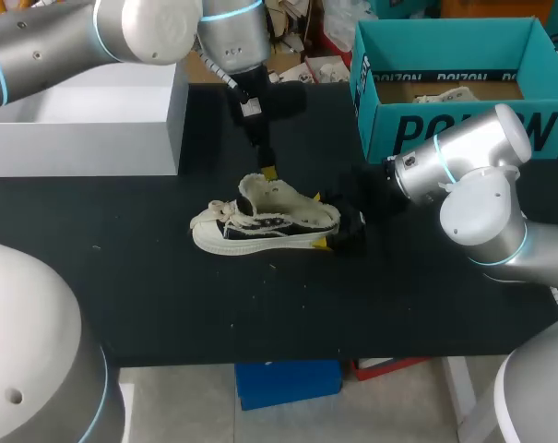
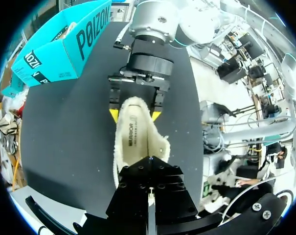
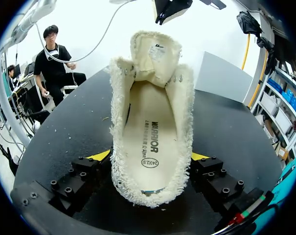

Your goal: Take the shoe out of the shoebox, open the shoe tongue, remove and reinsert the insole, then place the shoe into the shoebox

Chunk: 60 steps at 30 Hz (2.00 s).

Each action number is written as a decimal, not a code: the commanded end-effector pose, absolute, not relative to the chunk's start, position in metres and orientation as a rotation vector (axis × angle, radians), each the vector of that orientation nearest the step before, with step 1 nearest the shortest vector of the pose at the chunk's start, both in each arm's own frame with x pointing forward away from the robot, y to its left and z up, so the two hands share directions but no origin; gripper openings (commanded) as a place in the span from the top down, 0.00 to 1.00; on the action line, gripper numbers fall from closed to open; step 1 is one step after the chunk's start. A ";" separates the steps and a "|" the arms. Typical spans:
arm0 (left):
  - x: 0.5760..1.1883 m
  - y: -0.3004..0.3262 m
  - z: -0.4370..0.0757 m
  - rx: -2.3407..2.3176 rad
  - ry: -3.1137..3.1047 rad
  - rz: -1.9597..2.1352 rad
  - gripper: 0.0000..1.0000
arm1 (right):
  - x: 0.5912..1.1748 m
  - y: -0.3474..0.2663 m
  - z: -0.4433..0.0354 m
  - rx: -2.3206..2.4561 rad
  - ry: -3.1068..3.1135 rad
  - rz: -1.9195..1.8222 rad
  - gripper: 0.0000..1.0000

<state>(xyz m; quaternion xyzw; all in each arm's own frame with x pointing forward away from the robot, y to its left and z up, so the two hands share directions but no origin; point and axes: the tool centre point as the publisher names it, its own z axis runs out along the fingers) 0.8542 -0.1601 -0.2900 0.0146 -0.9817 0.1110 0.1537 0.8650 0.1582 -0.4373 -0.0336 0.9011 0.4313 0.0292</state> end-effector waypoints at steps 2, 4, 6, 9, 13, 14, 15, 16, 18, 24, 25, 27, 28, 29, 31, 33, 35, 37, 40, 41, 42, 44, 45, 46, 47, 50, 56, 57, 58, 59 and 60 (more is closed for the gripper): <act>0.850 -0.162 -0.304 0.036 -2.812 0.305 1.00 | 0.866 0.159 -0.441 -0.101 2.780 1.330 1.00; 0.848 -0.165 -0.307 0.032 -2.810 0.292 1.00 | 0.866 0.159 -0.441 -0.101 2.780 1.330 1.00; 0.847 -0.167 -0.311 0.016 -2.800 0.282 1.00 | 0.866 0.159 -0.441 -0.101 2.780 1.330 1.00; 0.844 -0.169 -0.316 -0.005 -2.792 0.263 1.00 | 0.866 0.159 -0.441 -0.101 2.780 1.330 1.00; 0.843 -0.171 -0.324 -0.029 -2.782 0.238 1.00 | 0.866 0.159 -0.441 -0.101 2.780 1.330 1.00; 0.841 -0.171 -0.326 -0.037 -2.783 0.228 1.00 | 0.866 0.159 -0.441 -0.101 2.780 1.330 1.00; 0.840 -0.172 -0.329 -0.040 -2.773 0.225 1.00 | 0.866 0.159 -0.441 -0.101 2.780 1.330 1.00; 0.839 -0.172 -0.330 -0.039 -2.765 0.225 1.00 | 0.866 0.159 -0.441 -0.101 2.780 1.330 1.00; 0.839 -0.172 -0.330 -0.025 -2.759 0.224 1.00 | 0.866 0.159 -0.441 -0.101 2.780 1.330 1.00; 0.839 -0.172 -0.330 -0.025 -2.759 0.224 1.00 | 0.866 0.159 -0.441 -0.101 2.780 1.330 1.00; 0.839 -0.172 -0.330 -0.025 -2.759 0.224 1.00 | 0.866 0.159 -0.441 -0.101 2.780 1.330 1.00; 0.839 -0.172 -0.330 -0.025 -2.759 0.224 1.00 | 0.866 0.159 -0.441 -0.101 2.780 1.330 1.00; 0.839 -0.172 -0.330 -0.025 -2.759 0.224 1.00 | 0.866 0.159 -0.441 -0.101 2.780 1.330 1.00; 0.839 -0.172 -0.330 -0.025 -2.759 0.224 1.00 | 0.866 0.159 -0.441 -0.101 2.780 1.330 1.00; 0.839 -0.172 -0.330 -0.025 -2.759 0.224 1.00 | 0.866 0.159 -0.441 -0.101 2.780 1.330 1.00; 0.838 -0.173 -0.331 -0.029 -2.759 0.217 1.00 | 0.866 0.159 -0.441 -0.101 2.780 1.330 1.00; 0.839 -0.174 -0.335 -0.032 -2.764 0.200 1.00 | 0.866 0.159 -0.441 -0.101 2.780 1.330 1.00; 0.840 -0.173 -0.337 -0.026 -2.770 0.193 1.00 | 0.866 0.159 -0.441 -0.101 2.780 1.330 1.00; 0.840 -0.172 -0.340 -0.016 -2.773 0.191 1.00 | 0.866 0.159 -0.441 -0.101 2.780 1.330 1.00; 0.839 -0.172 -0.341 -0.015 -2.772 0.192 1.00 | 0.866 0.159 -0.441 -0.101 2.780 1.330 1.00; 0.839 -0.172 -0.344 -0.006 -2.780 0.179 1.00 | 0.866 0.159 -0.441 -0.101 2.780 1.330 1.00; 0.837 -0.172 -0.348 -0.005 -2.777 0.173 1.00 | 0.866 0.159 -0.441 -0.101 2.780 1.330 1.00; 0.837 -0.172 -0.351 -0.005 -2.773 0.170 1.00 | 0.866 0.159 -0.441 -0.101 2.780 1.330 1.00; 0.836 -0.173 -0.353 -0.022 -2.766 0.175 1.00 | 0.866 0.159 -0.441 -0.101 2.780 1.330 1.00; 0.835 -0.173 -0.356 -0.033 -2.754 0.184 1.00 | 0.866 0.159 -0.441 -0.101 2.780 1.330 1.00; 0.833 -0.173 -0.365 -0.029 -2.732 0.179 1.00 | 0.866 0.159 -0.441 -0.101 2.780 1.330 1.00; 0.827 -0.174 -0.379 -0.033 -2.713 0.161 1.00 | 0.866 0.159 -0.441 -0.101 2.780 1.330 1.00; 0.826 -0.174 -0.380 -0.033 -2.711 0.161 1.00 | 0.866 0.159 -0.441 -0.101 2.780 1.330 1.00; 0.826 -0.174 -0.382 -0.033 -2.710 0.159 1.00 | 0.866 0.159 -0.441 -0.101 2.780 1.330 1.00; 0.826 -0.174 -0.383 -0.032 -2.709 0.157 1.00 | 0.866 0.159 -0.441 -0.101 2.780 1.330 1.00; 0.826 -0.174 -0.384 -0.031 -2.707 0.156 1.00 | 0.866 0.159 -0.441 -0.101 2.780 1.330 1.00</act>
